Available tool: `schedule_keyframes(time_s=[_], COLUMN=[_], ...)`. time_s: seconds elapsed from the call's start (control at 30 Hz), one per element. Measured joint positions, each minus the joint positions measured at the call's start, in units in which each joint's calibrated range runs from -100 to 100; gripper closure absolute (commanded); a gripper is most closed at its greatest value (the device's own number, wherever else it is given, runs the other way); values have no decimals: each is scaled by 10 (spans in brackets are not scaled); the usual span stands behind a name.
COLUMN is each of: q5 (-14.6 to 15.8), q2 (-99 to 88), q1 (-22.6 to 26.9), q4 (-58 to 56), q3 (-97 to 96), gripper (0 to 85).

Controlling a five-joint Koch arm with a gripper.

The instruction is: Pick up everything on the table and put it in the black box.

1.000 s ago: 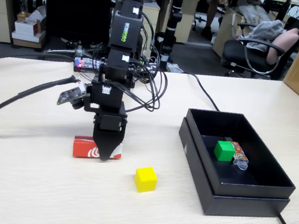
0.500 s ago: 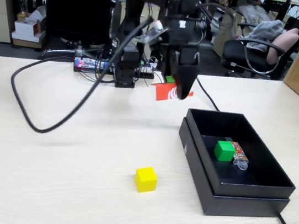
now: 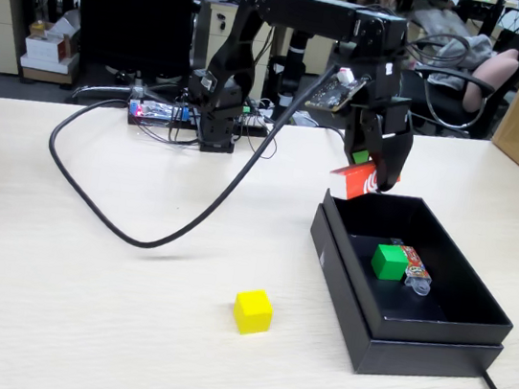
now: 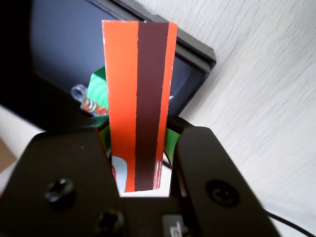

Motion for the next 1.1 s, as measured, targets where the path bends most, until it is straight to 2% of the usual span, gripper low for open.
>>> schedule_keyframes(time_s=[0.63, 0.67, 0.7, 0.73, 0.8, 0.9, 0.97, 1.07, 1.1], q5=[21, 21, 21, 21, 20, 14, 11, 8, 8], q2=[105, 106, 108, 108, 108, 106, 99, 70, 53], q1=[14, 14, 14, 14, 14, 11, 5, -3, -5], q4=[105, 109, 111, 111, 111, 111, 111, 111, 111], q3=[0, 0, -1, -1, 0, 0, -1, -1, -1], gripper=[745, 722, 625, 580, 540, 527, 477, 356, 347])
